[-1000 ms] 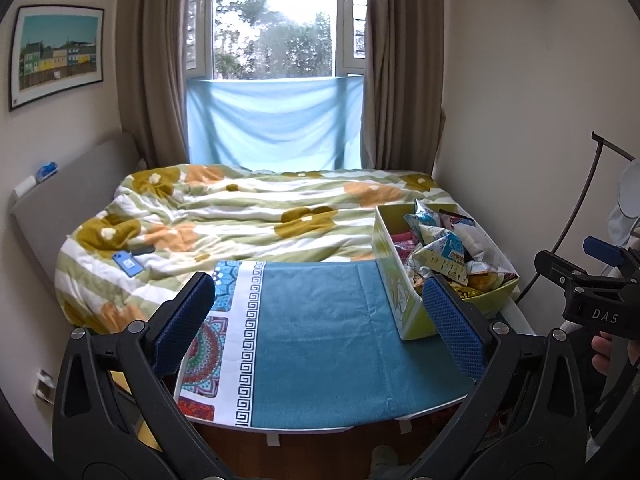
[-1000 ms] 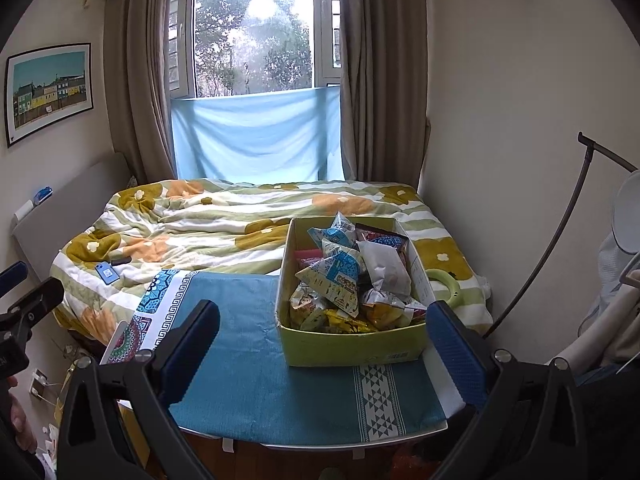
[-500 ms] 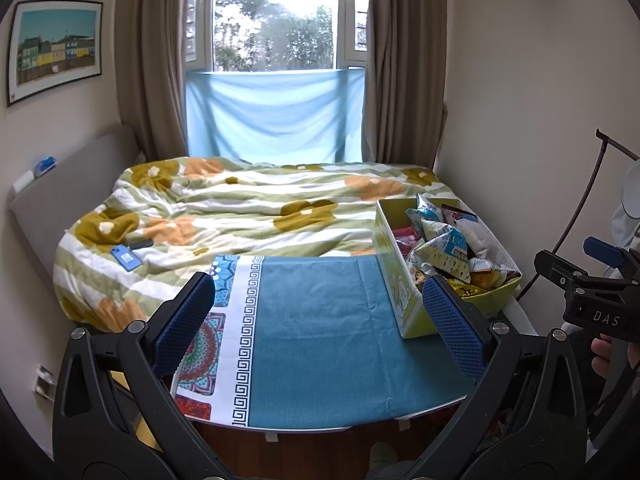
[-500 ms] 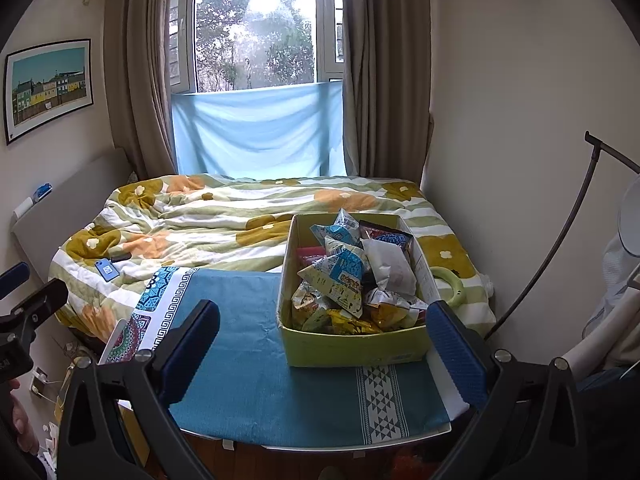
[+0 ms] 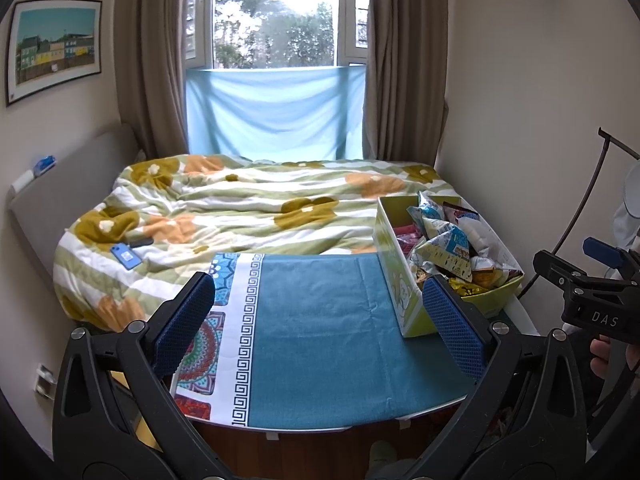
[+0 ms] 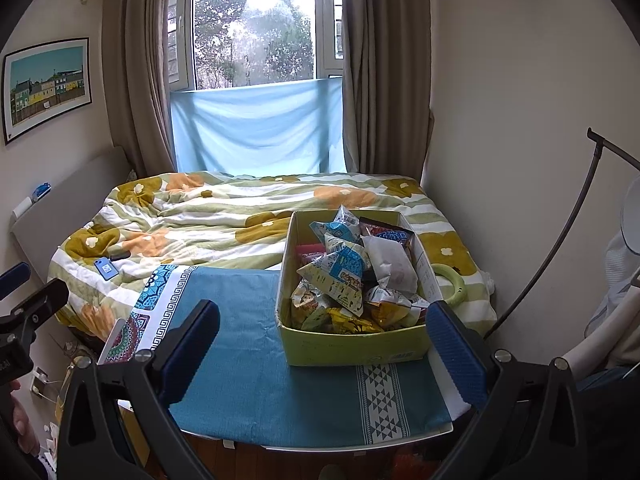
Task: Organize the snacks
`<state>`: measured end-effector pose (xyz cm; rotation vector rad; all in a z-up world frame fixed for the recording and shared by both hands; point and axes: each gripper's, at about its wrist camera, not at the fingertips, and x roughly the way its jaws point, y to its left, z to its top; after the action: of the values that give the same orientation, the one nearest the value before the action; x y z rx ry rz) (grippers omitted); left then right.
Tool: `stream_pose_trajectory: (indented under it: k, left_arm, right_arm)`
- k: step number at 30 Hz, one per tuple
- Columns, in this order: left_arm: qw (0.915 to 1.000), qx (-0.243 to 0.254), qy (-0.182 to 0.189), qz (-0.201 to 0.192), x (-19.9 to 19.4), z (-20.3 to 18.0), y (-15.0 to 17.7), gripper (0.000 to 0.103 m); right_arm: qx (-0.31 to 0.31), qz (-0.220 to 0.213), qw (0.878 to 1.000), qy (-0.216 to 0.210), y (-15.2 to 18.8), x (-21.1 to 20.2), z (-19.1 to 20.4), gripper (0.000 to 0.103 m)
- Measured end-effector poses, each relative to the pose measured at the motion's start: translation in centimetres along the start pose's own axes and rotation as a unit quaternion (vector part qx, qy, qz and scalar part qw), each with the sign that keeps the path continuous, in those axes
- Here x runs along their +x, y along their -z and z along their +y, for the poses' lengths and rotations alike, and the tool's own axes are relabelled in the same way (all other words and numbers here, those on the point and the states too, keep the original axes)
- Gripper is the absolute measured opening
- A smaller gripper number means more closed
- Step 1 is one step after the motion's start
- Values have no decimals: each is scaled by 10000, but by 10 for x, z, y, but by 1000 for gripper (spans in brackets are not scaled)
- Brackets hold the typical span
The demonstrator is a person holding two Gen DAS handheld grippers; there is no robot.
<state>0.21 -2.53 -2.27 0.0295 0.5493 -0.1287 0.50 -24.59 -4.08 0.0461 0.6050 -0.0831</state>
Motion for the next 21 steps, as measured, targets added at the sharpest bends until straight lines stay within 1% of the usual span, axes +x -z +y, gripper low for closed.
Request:
stream_pose_trajectory:
  k: [9,17,21]
  left_arm:
    - [10000,19,-22,31,1,2,1,103]
    - [9999,108,-89,35,3,-4,2,103]
    - [9998,77,-110,122,7,-6,1,103]
  right_arm:
    - [0,23,10000,5,0,2,2,102]
    - [17,42,10000,12,1,5,3,102]
    - [15,42,10000,8,1,5,3,102]
